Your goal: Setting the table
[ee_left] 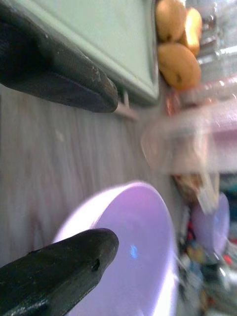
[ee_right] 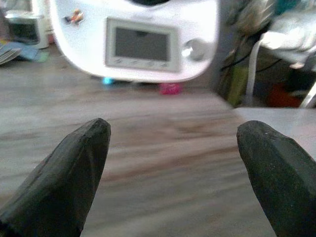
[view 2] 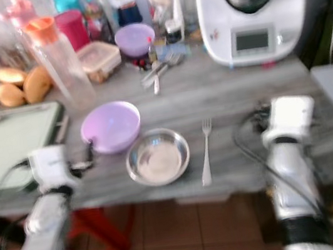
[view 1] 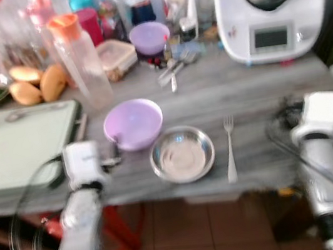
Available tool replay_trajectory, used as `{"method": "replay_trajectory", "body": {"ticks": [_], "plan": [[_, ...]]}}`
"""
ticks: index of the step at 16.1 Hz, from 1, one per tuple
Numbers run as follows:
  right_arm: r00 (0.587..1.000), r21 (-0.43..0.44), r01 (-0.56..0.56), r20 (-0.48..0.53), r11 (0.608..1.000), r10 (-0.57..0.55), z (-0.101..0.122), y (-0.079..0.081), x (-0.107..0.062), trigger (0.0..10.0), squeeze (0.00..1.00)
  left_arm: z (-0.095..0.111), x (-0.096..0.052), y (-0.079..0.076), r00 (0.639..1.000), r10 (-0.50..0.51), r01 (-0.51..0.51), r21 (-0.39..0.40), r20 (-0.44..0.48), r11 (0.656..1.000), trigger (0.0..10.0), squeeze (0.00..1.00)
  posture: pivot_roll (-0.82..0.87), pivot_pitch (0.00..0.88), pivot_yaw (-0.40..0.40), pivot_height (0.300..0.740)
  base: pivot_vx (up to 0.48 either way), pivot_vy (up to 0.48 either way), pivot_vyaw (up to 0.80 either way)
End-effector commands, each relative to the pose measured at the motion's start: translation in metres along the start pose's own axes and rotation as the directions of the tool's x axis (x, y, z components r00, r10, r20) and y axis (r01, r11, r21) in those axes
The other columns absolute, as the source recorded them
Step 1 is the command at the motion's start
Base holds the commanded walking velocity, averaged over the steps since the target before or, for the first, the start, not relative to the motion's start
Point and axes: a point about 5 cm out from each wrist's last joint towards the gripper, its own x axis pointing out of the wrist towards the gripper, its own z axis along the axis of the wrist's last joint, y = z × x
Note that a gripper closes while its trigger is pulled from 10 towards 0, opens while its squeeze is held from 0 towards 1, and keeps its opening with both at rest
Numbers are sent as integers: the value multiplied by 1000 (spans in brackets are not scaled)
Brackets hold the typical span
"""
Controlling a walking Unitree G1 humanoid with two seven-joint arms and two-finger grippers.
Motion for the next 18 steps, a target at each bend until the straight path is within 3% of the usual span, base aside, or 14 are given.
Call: {"method": "replay_trajectory", "body": {"ticks": [1,8,12,17,18], "plan": [[998,14,38,-48,999,-37,-8,-11,0,10000,643,1,-1,-1,1000,3,-3,1,1,1000,10000,0,-22,0,56,740,0,0,0],[998,5,40,-54,999,-40,-10,-11,2,10000,639,8,-3,5,999,33,-33,-9,32,999,10000,0,-13,0,59,740,0,0,0],[992,8,58,-114,998,-56,-17,-13,4,10000,639,3,-7,14,999,45,-45,26,2,999,10000,0,-8,0,57,740,0,0,0],[979,49,-69,-187,996,77,-13,3,34,10000,541,-3,-23,31,996,65,-59,89,-62,994,10000,0,40,33,59,740,0,0,0],[972,56,-102,-206,993,111,-13,10,39,10000,482,-2,-25,34,995,71,-65,90,-68,994,10000,0,47,41,62,740,0,0,0]]}}
